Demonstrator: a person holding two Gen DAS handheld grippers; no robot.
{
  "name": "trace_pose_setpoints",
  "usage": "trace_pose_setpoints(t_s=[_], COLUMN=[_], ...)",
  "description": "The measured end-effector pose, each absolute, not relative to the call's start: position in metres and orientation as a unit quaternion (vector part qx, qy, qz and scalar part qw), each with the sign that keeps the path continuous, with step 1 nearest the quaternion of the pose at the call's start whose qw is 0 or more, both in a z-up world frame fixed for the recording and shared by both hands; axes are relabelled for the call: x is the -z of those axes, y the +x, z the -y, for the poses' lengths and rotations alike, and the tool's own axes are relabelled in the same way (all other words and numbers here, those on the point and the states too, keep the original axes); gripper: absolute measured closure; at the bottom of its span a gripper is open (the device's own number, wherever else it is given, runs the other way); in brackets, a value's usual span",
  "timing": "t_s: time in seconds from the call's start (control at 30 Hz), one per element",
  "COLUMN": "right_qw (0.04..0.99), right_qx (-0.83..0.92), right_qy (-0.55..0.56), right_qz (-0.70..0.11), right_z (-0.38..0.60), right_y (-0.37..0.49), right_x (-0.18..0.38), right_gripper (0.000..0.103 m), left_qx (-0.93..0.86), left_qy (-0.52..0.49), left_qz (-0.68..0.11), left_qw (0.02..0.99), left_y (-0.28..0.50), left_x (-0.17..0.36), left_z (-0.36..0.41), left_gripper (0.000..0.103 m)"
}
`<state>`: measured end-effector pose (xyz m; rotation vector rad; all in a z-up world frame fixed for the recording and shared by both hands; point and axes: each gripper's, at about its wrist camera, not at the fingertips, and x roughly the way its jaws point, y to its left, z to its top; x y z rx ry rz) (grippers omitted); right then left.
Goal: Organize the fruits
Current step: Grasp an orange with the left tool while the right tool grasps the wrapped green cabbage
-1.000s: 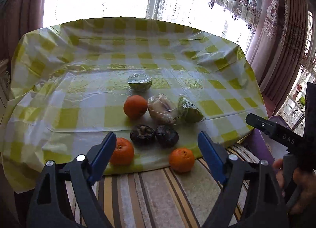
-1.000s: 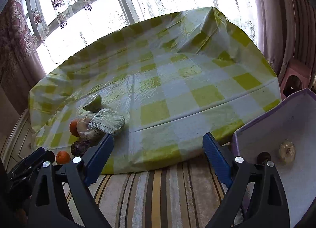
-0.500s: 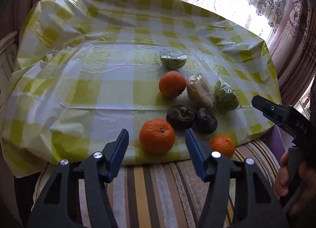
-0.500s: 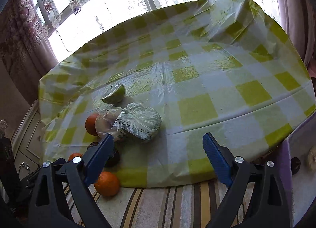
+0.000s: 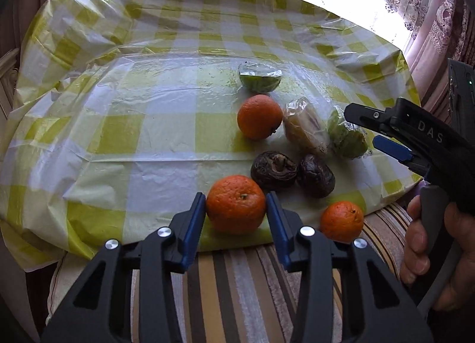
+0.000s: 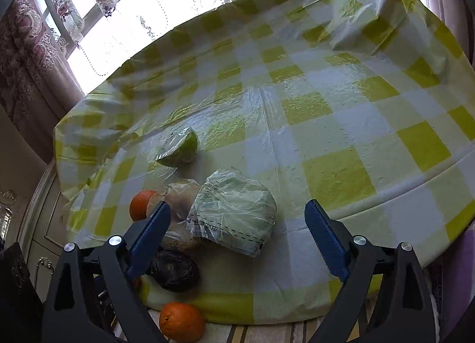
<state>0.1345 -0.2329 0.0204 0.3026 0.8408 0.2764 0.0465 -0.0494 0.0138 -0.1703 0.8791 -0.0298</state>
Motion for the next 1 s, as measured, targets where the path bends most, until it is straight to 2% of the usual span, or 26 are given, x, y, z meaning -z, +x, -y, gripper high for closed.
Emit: trace_pose_setpoints(t_s=[0.13,0.5,1.0], right_qw=[0.886,0.881,0.886], right_qx=[-0.124,-0.142,-0.138], right_qy=[0.146,0.139,0.138], right_qz=[-0.422,-0.429,-0.42], right_z=[0.231,0.224,0.24], right_y=[0.143,0.144,0.128], right_x=[-0.013,-0.01,-0.017], right_gripper=[0.015,0.039,0.041], left_qx=[0.015,0.013,-0.001], left_qy=[-0.083,-0.08,-0.062], left_qz=[-0.423,-0.421,-0.405], left_qw=[0.902,0.903,0.912], left_y=[0.047,0.047,0.041], left_x=[-0.014,-0.013,-0.022], left_z=[0.05,0.051,0.056], left_gripper=[0.061,0.062,0.063])
